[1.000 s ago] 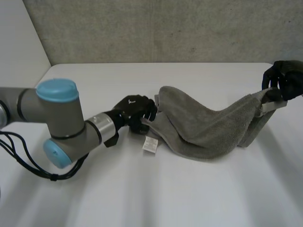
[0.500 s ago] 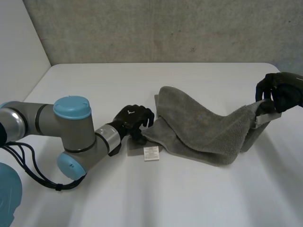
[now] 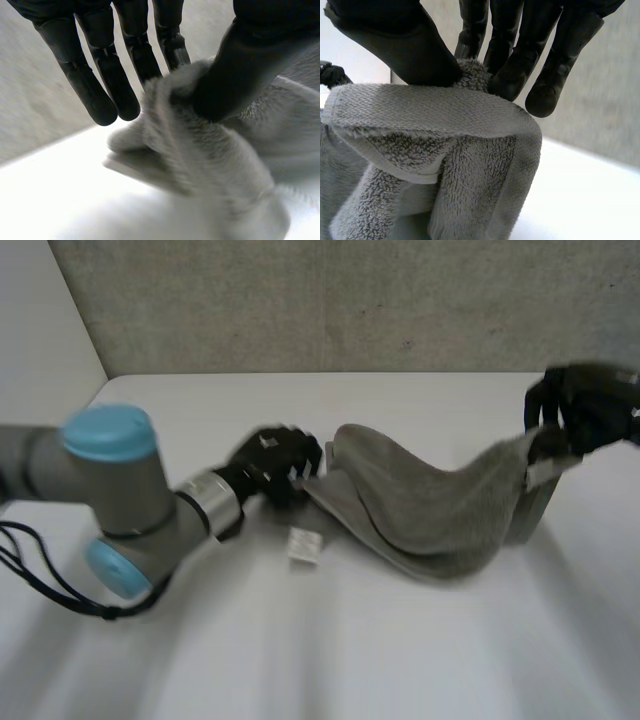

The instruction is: Fold the towel.

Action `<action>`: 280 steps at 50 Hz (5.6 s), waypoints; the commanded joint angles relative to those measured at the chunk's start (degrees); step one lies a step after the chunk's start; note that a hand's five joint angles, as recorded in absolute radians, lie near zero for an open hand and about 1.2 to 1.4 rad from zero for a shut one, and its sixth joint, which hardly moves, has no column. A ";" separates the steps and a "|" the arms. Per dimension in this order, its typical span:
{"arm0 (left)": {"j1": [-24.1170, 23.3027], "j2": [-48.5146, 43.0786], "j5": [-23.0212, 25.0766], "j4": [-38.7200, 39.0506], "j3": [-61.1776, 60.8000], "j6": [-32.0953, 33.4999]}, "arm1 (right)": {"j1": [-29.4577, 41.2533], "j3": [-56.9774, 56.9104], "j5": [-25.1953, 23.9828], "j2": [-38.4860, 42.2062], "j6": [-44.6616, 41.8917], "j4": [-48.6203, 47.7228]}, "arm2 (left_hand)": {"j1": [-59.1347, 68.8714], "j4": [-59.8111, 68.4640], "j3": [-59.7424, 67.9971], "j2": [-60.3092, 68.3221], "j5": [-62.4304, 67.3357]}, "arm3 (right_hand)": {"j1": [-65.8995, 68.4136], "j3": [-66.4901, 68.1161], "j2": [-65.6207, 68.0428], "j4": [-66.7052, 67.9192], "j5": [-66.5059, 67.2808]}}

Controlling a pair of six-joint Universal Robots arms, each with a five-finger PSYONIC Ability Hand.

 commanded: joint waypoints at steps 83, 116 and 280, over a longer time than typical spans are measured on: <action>24.83 27.27 1.77 8.98 -42.08 16.10 | 9.34 -13.77 5.59 25.32 -29.54 17.12 | 3.85 2.07 1.13 2.17 2.03 | 2.37 1.30 3.57 1.67 2.76; 11.12 16.90 -6.84 5.64 -23.19 13.20 | 10.83 -14.82 16.14 21.72 -19.88 10.00 | 3.85 2.07 1.13 2.17 2.03 | -63.23 -64.30 -62.04 -63.94 -62.84; 14.11 12.86 -4.21 -6.66 -14.22 -9.83 | -3.58 26.40 8.41 17.23 -34.20 -21.64 | 3.85 2.07 1.13 2.17 2.03 | -46.24 -47.31 -45.05 -46.95 -45.85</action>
